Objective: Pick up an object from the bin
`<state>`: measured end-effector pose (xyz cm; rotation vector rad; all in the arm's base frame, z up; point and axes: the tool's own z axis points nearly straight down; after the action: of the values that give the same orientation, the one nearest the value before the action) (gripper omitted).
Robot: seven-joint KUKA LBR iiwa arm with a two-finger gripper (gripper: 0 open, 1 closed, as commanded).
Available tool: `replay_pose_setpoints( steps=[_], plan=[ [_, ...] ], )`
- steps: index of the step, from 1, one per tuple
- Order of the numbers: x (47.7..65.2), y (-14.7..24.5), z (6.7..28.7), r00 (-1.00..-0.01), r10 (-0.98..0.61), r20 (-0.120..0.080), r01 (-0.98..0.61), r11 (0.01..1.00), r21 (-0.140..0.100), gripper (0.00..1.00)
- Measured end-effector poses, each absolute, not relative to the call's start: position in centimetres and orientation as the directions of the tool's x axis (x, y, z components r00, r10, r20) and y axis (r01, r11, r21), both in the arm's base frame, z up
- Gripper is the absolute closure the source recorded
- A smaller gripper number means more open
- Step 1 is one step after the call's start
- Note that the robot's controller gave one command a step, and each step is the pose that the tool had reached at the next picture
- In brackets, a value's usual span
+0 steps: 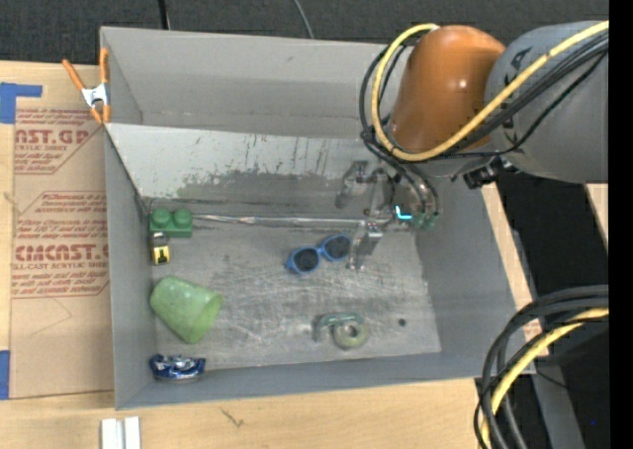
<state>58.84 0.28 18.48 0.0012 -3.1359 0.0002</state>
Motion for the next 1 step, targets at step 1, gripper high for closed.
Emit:
replay_pose_setpoints(
  steps=[1],
  plan=[
    [59.28, 2.23, 7.10, -0.998, -0.062, -0.011, -0.062, 0.998, 0.000, 0.00]
  ],
)
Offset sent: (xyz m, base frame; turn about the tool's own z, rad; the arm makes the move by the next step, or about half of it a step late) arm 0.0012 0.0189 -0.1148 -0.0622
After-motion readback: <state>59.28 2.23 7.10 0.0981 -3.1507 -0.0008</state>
